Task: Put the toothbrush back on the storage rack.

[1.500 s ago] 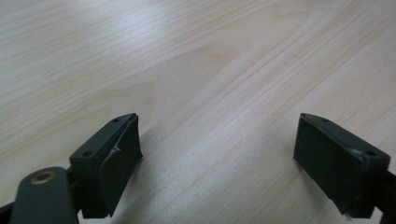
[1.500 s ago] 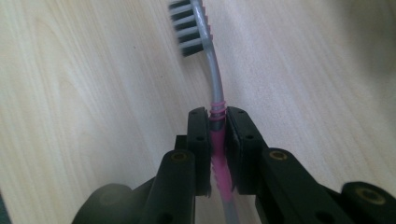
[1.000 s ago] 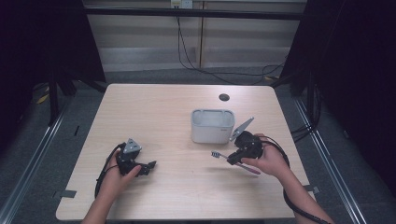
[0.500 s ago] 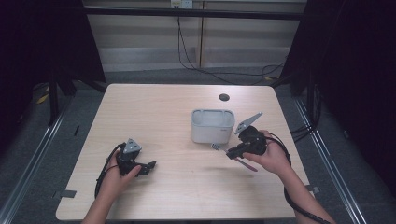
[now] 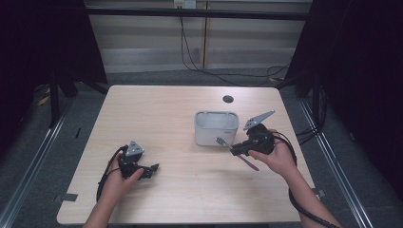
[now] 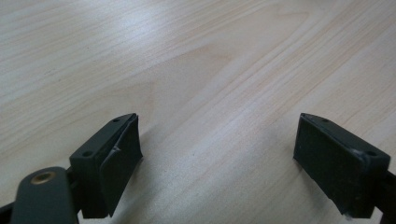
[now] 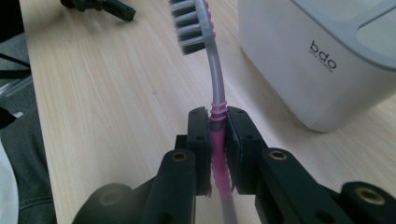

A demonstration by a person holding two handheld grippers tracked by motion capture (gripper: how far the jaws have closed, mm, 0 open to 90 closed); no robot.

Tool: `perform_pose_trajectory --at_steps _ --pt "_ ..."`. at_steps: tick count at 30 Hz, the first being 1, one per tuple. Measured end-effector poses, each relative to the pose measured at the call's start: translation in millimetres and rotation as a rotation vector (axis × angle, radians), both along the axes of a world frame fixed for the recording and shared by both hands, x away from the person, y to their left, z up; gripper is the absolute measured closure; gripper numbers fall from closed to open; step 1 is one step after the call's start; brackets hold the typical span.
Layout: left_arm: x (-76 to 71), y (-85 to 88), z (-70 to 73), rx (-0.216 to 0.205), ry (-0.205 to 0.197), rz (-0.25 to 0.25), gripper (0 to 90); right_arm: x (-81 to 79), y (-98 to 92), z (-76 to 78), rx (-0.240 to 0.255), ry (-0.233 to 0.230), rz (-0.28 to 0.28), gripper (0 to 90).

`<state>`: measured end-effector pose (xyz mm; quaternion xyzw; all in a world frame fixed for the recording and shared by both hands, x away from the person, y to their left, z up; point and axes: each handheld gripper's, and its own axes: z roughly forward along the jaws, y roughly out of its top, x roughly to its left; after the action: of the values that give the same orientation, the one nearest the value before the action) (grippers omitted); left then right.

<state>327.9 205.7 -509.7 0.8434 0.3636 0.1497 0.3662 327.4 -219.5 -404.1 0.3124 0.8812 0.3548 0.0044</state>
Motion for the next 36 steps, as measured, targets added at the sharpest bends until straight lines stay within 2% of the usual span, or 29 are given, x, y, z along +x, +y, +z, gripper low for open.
perform_pose_trajectory --at_steps 21,36 --pt "0.0 0.0 0.0 -0.001 0.000 0.000 14.5 1.8 -1.9 13.8 0.092 -0.037 -0.019 80.7" --pt "0.0 0.0 0.0 0.000 0.000 0.000 14.5 4.2 -6.3 24.3 0.163 -0.066 -0.058 80.6"
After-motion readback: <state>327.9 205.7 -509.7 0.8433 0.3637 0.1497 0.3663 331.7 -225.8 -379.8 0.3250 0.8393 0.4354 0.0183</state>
